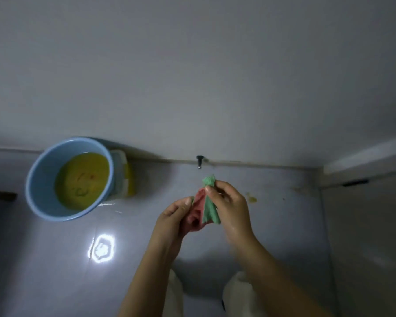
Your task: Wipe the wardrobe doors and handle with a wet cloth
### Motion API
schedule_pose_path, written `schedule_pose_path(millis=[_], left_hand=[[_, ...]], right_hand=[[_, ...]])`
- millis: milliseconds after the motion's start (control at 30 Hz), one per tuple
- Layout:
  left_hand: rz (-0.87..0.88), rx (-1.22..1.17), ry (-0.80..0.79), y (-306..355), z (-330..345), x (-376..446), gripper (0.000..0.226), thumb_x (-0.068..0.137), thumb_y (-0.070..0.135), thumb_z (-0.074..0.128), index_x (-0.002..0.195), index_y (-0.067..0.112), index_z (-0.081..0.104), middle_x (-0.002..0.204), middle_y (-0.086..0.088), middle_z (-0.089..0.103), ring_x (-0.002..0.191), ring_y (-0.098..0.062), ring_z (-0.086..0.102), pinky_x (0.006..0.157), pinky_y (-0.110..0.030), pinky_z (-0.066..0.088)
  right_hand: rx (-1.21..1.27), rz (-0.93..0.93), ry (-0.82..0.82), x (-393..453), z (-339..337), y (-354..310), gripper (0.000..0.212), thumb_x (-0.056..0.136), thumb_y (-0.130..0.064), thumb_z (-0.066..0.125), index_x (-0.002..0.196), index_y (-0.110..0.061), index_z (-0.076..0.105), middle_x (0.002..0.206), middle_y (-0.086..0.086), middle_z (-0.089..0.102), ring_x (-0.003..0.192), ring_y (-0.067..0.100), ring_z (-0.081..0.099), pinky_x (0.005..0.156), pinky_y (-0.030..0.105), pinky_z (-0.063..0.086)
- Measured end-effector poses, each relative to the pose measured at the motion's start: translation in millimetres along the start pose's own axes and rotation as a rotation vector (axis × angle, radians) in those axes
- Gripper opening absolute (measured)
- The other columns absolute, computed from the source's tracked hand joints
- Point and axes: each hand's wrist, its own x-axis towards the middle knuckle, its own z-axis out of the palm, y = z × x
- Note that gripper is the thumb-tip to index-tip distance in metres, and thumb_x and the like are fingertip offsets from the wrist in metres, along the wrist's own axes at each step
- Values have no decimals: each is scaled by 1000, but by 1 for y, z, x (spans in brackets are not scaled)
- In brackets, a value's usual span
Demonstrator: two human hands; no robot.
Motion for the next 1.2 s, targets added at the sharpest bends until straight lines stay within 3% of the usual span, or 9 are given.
schedule_pose_path(millis=[100, 233, 367, 500, 700, 833, 967, 1033, 1200], left_hand=[[28, -130, 82, 36, -80, 5, 57, 78, 28, 62, 118, -13, 55, 102, -34, 61, 90, -35, 58, 84, -45, 50], [13, -280, 167, 75, -174, 23, 48, 77, 29, 64, 112, -3, 59, 83, -14, 59, 63, -12, 55, 55, -18, 46], [-32, -388, 256, 104, -268, 51, 34, 92, 23, 54, 121, 6, 58, 103, -11, 63, 73, -8, 61, 57, -14, 49], [-74, -482, 351, 122, -330, 79, 30, 97, 22, 49, 119, 7, 62, 106, -9, 66, 82, -10, 60, 63, -13, 50], [-60, -623, 381, 144, -391, 114, 33, 103, 14, 32, 108, 0, 62, 107, -8, 70, 85, -12, 69, 69, -17, 52], [-109, -715, 548, 147, -428, 149, 34, 99, 19, 48, 124, -3, 54, 123, -20, 62, 114, -28, 60, 69, -22, 54], [-155, -827, 683, 146, -463, 182, 25, 97, 19, 53, 110, -3, 53, 86, -14, 66, 96, -30, 60, 81, -33, 54], [-186, -818, 689, 150, -472, 189, 30, 100, 22, 48, 116, -2, 51, 93, -13, 60, 99, -30, 58, 96, -40, 48], [-308, -636, 680, 164, -495, 192, 27, 100, 29, 43, 115, 9, 54, 97, -7, 55, 94, -24, 56, 89, -38, 46]], right_hand=[[-66, -19, -80, 2, 92, -15, 10, 87, -27, 67, 89, -36, 65, 94, -9, 70, 89, 9, 66, 68, 16, 52], [-146, -12, -152, 15, 200, -14, 14, 87, -23, 68, 101, -21, 67, 96, -3, 69, 89, 12, 65, 72, 19, 53], [-171, 35, -207, 33, 307, -6, 17, 85, -17, 70, 101, -13, 67, 88, 2, 70, 78, 10, 65, 63, 12, 49], [-249, 79, -260, 63, 386, 11, 26, 85, -22, 71, 108, -10, 67, 97, 8, 71, 89, 20, 67, 76, 27, 55], [-372, 130, -350, 110, 467, 35, 30, 85, -22, 71, 111, -7, 66, 101, 5, 69, 95, 19, 65, 81, 25, 53], [-516, 160, -425, 141, 503, 47, 34, 88, -23, 68, 117, -6, 64, 110, 5, 66, 98, 14, 59, 81, 20, 44], [-657, 209, -480, 165, 528, 70, 35, 90, -20, 66, 121, -5, 63, 118, 9, 64, 108, 20, 59, 90, 25, 44], [-701, 241, -513, 172, 535, 76, 35, 91, -21, 64, 123, -7, 62, 121, 7, 63, 111, 21, 58, 93, 26, 44], [-693, 323, -506, 172, 546, 84, 28, 92, -17, 61, 119, -14, 65, 115, 5, 62, 103, 17, 56, 93, 27, 45]])
